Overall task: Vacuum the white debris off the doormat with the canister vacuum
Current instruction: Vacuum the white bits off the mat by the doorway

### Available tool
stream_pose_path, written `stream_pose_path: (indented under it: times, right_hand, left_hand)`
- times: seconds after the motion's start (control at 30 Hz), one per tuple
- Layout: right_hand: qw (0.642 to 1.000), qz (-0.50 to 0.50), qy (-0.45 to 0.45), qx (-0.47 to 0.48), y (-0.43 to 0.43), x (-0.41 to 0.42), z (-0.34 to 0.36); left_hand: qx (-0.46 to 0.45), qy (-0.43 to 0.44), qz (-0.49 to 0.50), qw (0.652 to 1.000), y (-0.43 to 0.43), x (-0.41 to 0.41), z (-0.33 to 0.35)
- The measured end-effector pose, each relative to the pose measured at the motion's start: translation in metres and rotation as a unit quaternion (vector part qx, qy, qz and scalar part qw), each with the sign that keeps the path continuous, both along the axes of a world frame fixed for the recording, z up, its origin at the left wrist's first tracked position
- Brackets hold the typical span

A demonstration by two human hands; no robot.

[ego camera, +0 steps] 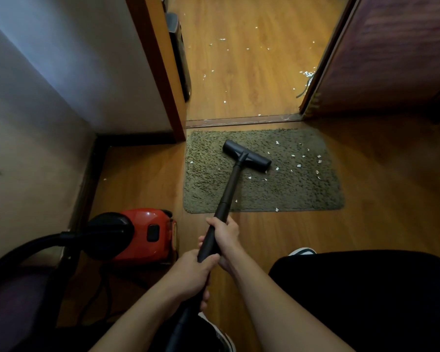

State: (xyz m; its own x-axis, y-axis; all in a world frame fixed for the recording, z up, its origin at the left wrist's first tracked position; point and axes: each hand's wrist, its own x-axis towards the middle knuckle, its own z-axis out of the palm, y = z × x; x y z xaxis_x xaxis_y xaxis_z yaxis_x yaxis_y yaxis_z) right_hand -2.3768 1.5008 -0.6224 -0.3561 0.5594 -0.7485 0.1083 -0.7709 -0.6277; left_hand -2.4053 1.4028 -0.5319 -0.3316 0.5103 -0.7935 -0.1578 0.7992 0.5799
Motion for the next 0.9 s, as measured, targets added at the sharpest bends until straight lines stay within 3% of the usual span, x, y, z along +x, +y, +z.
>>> stream_pose_path:
  times: [0.9]
  right_hand:
    - [0.995, -0.085, -0.032, 0.041, 0.157, 0.007, -0.035]
  left_hand:
    - [0.015, -0.071, -0.048, 0.996, 0.156, -0.006, -0.032]
